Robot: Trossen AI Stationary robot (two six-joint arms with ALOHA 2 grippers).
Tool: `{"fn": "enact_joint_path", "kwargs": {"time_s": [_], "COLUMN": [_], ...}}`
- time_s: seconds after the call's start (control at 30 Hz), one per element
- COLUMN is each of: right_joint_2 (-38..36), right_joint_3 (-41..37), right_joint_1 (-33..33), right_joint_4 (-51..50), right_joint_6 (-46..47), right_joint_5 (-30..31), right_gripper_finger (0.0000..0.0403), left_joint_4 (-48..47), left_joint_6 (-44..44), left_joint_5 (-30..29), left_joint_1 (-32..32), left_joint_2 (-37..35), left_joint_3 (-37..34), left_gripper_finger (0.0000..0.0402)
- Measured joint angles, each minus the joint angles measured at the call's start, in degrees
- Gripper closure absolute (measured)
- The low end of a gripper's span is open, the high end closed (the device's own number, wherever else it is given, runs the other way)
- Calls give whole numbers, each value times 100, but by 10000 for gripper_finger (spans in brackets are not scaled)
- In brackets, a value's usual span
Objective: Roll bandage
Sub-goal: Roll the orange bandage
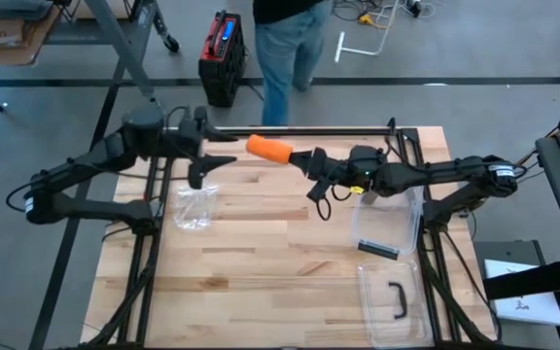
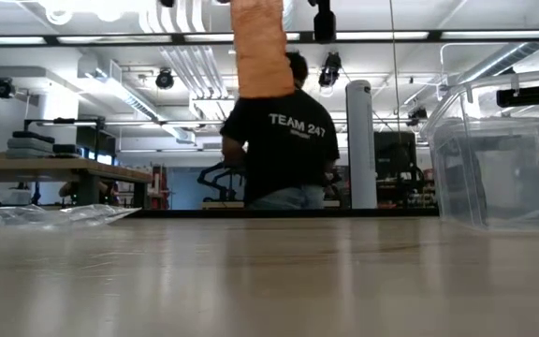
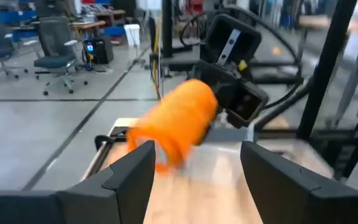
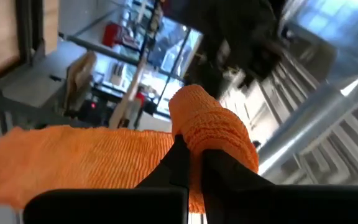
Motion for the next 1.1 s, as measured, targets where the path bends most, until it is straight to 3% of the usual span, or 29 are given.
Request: {"fn": "enact_joint_path", "kwargs": {"time_s": [0.17, 0.37, 0.53, 0.73, 0.93, 1.1], "right_joint_2": [47, 47, 47, 44, 44, 59], "right_joint_3": [-2, -2, -2, -2, -2, -2], "right_joint_1": [105, 251, 318, 344, 344, 343], "right_joint_4": [-43, -283, -283, -242, -235, -237], "right_joint_6": [-319, -1154, -1523, -1790, -1783, -1784], "right_joint_5": [-110, -138, -117, -93, -90, -93], "right_gripper_finger": [394, 394, 394, 394, 394, 394], "left_joint_4": [-540, -1434, -2060, -2220, -2260, -2222], "left_joint_6": [495, 1578, 1645, 1655, 1733, 1680], "left_joint_5": [454, 512, 880, 1453, 1602, 1605], "left_joint_1": [2, 2, 24, 21, 21, 21], "left_joint_2": [813, 1464, 1959, 2275, 2243, 2264], "left_joint_3": [844, 1690, 2247, 2307, 2230, 2150], "left_gripper_finger": [155, 129, 121, 126, 141, 176]}}
